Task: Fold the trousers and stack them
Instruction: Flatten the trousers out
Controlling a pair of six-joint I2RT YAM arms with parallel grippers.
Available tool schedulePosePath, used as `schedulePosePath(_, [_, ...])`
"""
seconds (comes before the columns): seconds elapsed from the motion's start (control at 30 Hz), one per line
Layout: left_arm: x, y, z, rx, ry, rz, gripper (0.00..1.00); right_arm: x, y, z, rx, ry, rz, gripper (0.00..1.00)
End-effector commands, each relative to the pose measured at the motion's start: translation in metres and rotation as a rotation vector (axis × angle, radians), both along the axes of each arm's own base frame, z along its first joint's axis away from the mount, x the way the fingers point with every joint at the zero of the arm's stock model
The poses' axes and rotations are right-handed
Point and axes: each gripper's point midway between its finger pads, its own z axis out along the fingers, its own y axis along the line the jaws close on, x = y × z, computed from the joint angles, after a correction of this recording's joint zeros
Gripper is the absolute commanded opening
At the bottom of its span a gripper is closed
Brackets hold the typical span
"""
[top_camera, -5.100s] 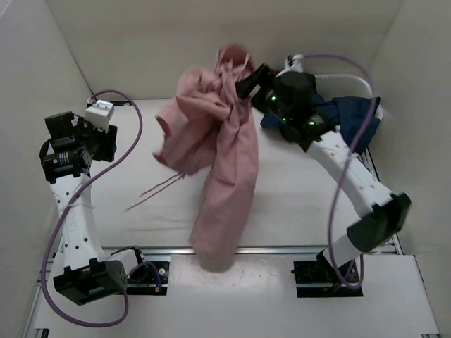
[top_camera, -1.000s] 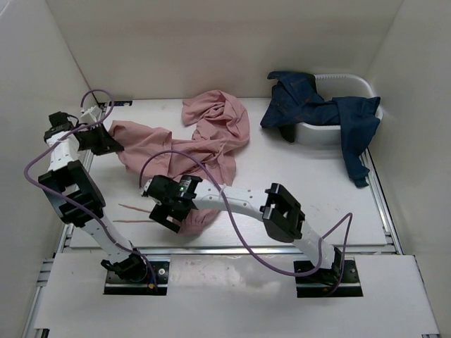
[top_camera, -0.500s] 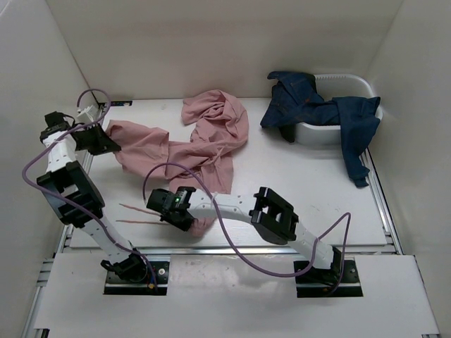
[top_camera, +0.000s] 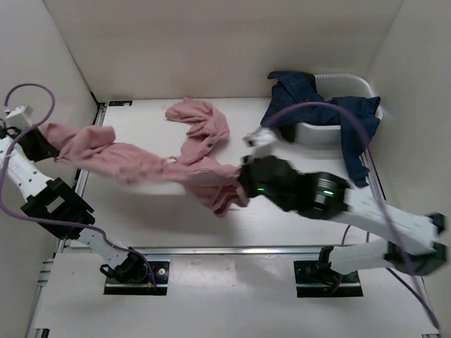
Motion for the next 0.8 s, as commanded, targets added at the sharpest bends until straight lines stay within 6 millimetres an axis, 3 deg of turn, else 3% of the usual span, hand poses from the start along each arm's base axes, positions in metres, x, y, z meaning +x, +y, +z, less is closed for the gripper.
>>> schedulePosePath(0.0, [-0.069, 0.038, 0.041, 0.164, 0.014, 0.112, 0.14, 0.001, -0.071, 0.018, 0.205, -0.011, -0.244, 0.00])
schedulePosePath(0.03, [-0.080, 0.040, 0.046, 0.198, 0.016, 0.125, 0.14, 0.002, -0.087, 0.020, 0.246, -0.024, -0.290, 0.00])
schedulePosePath(0.07, [-0.088, 0.043, 0.046, 0.225, 0.029, 0.130, 0.14, 0.001, -0.099, 0.010, 0.254, -0.025, -0.315, 0.00])
schedulePosePath(0.1, [-0.095, 0.045, 0.044, 0.274, 0.057, 0.108, 0.14, -0.002, -0.118, 0.019, 0.341, -0.026, -0.347, 0.00])
schedulePosePath(0.17, [-0.104, 0.031, 0.041, 0.305, 0.066, 0.062, 0.14, -0.001, -0.137, 0.022, 0.376, -0.053, -0.377, 0.00])
schedulePosePath(0.23, [-0.106, 0.013, 0.031, 0.315, 0.063, -0.017, 0.14, 0.001, -0.147, 0.024, 0.358, -0.083, -0.402, 0.00])
schedulePosePath(0.3, [-0.103, -0.005, 0.034, 0.341, 0.053, -0.068, 0.14, 0.003, -0.153, 0.024, 0.292, -0.093, -0.420, 0.00])
schedulePosePath(0.33, [-0.100, -0.015, 0.028, 0.344, 0.056, -0.110, 0.16, 0.003, -0.158, 0.038, 0.303, -0.099, -0.428, 0.00])
schedulePosePath(0.53, [-0.098, -0.025, 0.040, 0.372, 0.038, -0.118, 0.15, 0.003, -0.167, 0.047, 0.259, -0.113, -0.437, 0.00])
schedulePosePath(0.6, [-0.085, -0.023, 0.042, 0.353, 0.032, -0.122, 0.15, 0.005, -0.179, 0.053, 0.281, -0.142, -0.473, 0.00])
schedulePosePath(0.63, [-0.069, -0.032, 0.054, 0.337, -0.013, -0.139, 0.15, 0.009, -0.193, 0.060, 0.292, -0.183, -0.525, 0.00])
schedulePosePath(0.7, [-0.044, -0.038, 0.054, 0.284, -0.035, -0.170, 0.15, 0.014, -0.203, 0.069, 0.299, -0.236, -0.570, 0.00])
schedulePosePath(0.73, [-0.031, -0.046, 0.058, 0.237, -0.048, -0.159, 0.15, 0.016, -0.209, 0.073, 0.264, -0.273, -0.579, 0.00])
schedulePosePath(0.77, [-0.008, -0.063, 0.077, 0.253, -0.092, -0.209, 0.15, 0.018, -0.212, 0.077, 0.247, -0.300, -0.590, 0.00])
